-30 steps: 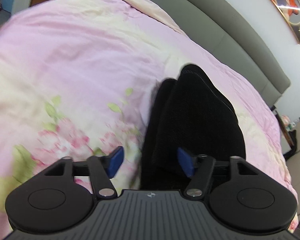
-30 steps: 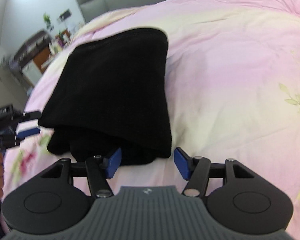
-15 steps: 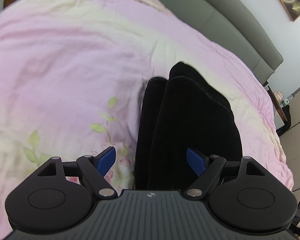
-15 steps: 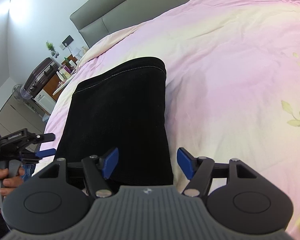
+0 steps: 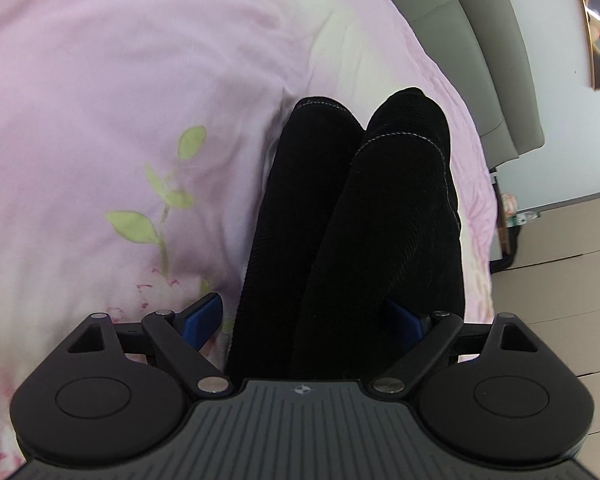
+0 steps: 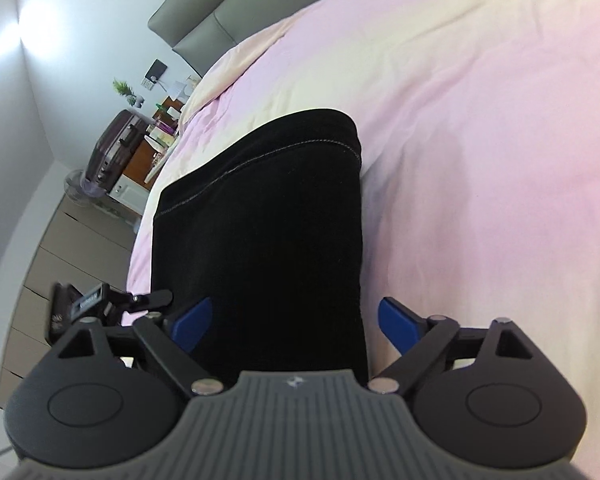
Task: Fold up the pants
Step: 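Grasp the folded pants bundle with the left tool while the right tool grasps it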
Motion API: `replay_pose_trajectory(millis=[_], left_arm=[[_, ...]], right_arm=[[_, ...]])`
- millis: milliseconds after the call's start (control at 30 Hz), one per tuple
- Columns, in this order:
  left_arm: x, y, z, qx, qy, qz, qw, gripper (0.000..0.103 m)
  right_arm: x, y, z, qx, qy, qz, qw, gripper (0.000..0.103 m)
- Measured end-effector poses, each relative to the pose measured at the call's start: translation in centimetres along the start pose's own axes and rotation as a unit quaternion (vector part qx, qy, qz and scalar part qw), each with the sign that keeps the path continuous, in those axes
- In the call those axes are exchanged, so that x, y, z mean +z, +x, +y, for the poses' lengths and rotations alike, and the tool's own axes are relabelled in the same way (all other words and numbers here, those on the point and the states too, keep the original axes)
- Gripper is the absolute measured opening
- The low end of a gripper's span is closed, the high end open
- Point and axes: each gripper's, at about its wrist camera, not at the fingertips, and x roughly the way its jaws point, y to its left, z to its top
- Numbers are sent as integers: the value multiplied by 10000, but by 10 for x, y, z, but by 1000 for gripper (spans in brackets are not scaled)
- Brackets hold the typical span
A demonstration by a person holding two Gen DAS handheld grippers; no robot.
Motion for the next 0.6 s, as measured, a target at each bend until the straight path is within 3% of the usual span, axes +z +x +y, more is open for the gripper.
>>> replay_pose_trajectory(millis=[233,433,600], left_arm=[[5,17,7,-378,-176,238,9988,103],[7,25,4,-419,-103,341,9985,103],[6,27,4,-524,-30,347,9980,103]], right_arm=[[26,39,-32,455,482,471,9967,98],[31,76,-50,1285,963,817,9836,98],[30,86,-53,1571,920,887,9793,98]])
